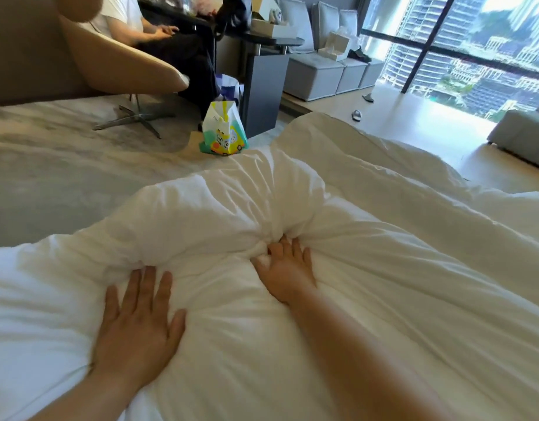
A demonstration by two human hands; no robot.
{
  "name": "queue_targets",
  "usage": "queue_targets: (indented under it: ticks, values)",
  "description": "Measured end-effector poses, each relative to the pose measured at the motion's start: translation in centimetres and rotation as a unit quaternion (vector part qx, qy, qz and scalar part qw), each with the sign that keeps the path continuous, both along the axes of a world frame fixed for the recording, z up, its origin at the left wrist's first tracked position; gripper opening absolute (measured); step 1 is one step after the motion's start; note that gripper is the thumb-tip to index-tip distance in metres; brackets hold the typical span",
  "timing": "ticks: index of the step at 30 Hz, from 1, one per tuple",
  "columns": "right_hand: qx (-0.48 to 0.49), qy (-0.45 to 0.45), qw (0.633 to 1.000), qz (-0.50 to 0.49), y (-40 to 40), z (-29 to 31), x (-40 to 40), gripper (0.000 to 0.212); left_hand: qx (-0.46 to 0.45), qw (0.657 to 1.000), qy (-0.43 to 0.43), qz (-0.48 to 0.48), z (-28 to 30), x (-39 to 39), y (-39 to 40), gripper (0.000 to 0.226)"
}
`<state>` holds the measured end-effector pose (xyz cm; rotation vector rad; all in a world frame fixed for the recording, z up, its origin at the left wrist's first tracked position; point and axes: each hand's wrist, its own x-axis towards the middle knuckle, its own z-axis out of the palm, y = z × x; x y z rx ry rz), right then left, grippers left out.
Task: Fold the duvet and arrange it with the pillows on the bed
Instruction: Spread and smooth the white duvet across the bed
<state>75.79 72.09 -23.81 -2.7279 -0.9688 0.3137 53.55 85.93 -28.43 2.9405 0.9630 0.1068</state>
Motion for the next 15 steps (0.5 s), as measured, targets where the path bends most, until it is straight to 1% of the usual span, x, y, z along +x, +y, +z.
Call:
queue_targets:
  ticks: [1, 2, 3, 4, 5, 6, 7, 8, 9, 10, 12, 13, 15]
  values:
    - [0.055, 0.053, 0.997, 0.005, -1.2, 1.9, 0.0, 0.067, 0.002, 1.000, -0.001, -0.006, 0.0, 0.0, -0.1, 0.080]
    - [0.113, 0.068, 0.991, 0.002, -2.9, 3.9, -0.2, 0.060, 0.001, 1.000, 0.004, -0.010, -0.1, 0.1, 0.0, 0.082]
    - [0.145, 0.024, 0.989, -0.011, -5.0, 5.4, -0.3, 0.055, 0.000, 1.000, 0.009, -0.011, -0.3, 0.1, 0.0, 0.082]
    - [0.136, -0.056, 0.989, -0.030, -7.5, 6.2, -0.2, 0.055, -0.002, 1.000, 0.017, -0.014, -0.2, 0.1, 0.1, 0.083]
    - [0.078, -0.117, 0.989, -0.053, -9.9, 6.5, 0.0, 0.058, -0.006, 0.999, 0.027, -0.019, -0.2, 0.2, 0.1, 0.083]
    - [-0.010, -0.122, 0.990, -0.075, -12.1, 6.1, 0.1, 0.065, -0.007, 0.999, 0.038, -0.025, 0.0, 0.3, 0.0, 0.083]
    - [-0.085, -0.080, 0.989, -0.085, -13.3, 4.9, 0.1, 0.073, -0.006, 0.998, 0.049, -0.030, 0.0, 0.4, -0.1, 0.083]
    - [-0.128, -0.029, 0.988, -0.087, -13.7, 3.1, 0.1, 0.083, -0.001, 0.998, 0.059, -0.031, -0.1, 0.4, -0.1, 0.083]
    - [-0.139, 0.008, 0.987, -0.082, -13.4, 1.6, 0.0, 0.090, 0.007, 0.997, 0.066, -0.033, -0.3, 0.5, 0.1, 0.083]
    - [-0.138, 0.021, 0.987, -0.076, -12.9, 0.4, 0.1, 0.091, 0.002, 0.996, 0.084, -0.031, -0.4, 0.6, 0.2, 0.083]
    - [-0.132, 0.012, 0.988, -0.075, -12.2, -0.7, 0.5, 0.082, -0.002, 0.991, 0.129, -0.041, -0.5, 0.9, 0.4, 0.084]
    - [-0.136, 0.004, 0.988, -0.074, -12.3, -1.0, 0.6, 0.079, 0.007, 0.990, 0.131, -0.056, -0.6, 1.0, 0.5, 0.085]
    - [-0.138, -0.006, 0.988, -0.073, -12.5, -1.3, 0.1, 0.077, 0.050, 0.985, 0.144, -0.074, -0.6, 0.8, 0.3, 0.083]
